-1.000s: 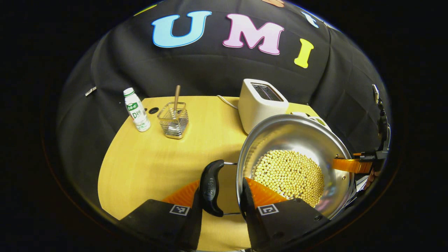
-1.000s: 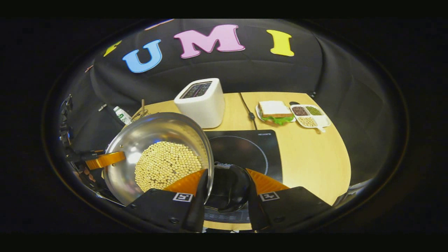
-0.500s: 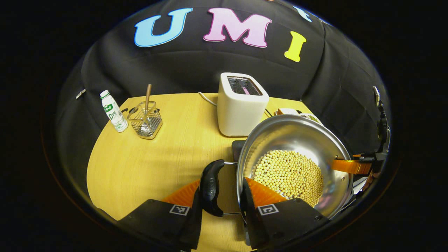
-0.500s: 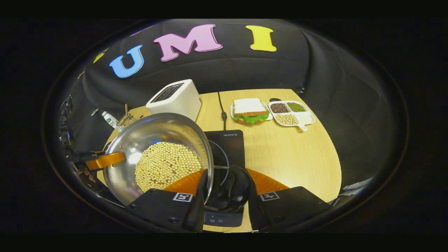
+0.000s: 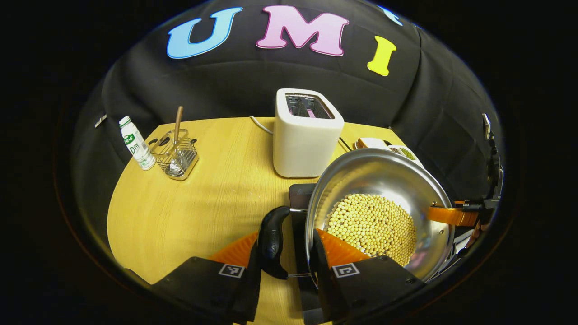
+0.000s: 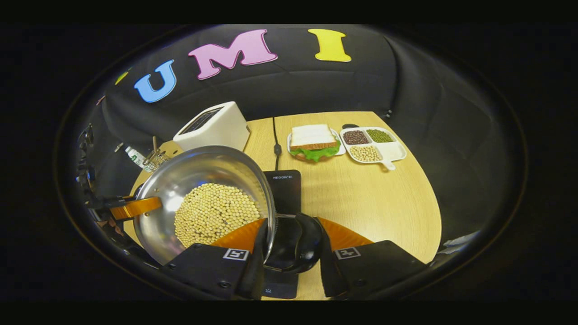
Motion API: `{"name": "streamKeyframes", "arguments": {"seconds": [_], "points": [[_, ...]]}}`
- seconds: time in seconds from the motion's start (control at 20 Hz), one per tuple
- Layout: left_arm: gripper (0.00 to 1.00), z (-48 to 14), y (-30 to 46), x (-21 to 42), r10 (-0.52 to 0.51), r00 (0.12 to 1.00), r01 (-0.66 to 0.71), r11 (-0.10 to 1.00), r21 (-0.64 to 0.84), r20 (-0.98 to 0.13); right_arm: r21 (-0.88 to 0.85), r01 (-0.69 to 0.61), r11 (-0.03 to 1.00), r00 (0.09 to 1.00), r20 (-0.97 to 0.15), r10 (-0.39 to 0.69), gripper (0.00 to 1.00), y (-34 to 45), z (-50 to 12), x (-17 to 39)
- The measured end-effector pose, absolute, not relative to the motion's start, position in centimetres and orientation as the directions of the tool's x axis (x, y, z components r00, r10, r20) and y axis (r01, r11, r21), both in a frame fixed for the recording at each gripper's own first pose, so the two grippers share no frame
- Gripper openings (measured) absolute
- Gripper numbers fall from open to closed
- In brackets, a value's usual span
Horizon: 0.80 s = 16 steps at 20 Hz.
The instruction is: First push the handle of the pot to place it horizontally, then grasp the pot with both hands and set it on the induction cooktop.
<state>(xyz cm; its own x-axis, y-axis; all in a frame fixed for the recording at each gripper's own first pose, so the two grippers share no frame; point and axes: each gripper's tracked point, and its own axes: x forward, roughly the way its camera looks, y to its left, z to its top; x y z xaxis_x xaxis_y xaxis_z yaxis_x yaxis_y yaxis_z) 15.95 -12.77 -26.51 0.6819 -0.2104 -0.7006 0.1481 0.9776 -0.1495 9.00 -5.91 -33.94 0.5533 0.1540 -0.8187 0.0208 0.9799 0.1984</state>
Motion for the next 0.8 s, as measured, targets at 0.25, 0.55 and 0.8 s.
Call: {"name": "streamKeyframes", "arguments": {"seconds": [0.25,0.55,0.8], "points": [[0.56,-27.6,-13.1,16.6,-0.215,0.679,0.146,0.977,-0.158,-0.702,0.198,0.026,0.980,0.552,-0.820,0.151,0.53,-6.4,-34.8,9.4],[0.56,-28.9,-12.8,17.1,-0.219,0.668,0.139,0.976,-0.170,-0.711,0.190,0.016,0.982,0.541,-0.827,0.152,0.54,-6.1,-35.6,9.8],[0.55,-28.9,-12.7,17.1,-0.230,0.675,0.143,0.973,-0.181,-0.701,0.204,0.030,0.979,0.542,-0.826,0.155,0.54,-6.0,-35.8,10.1]]}}
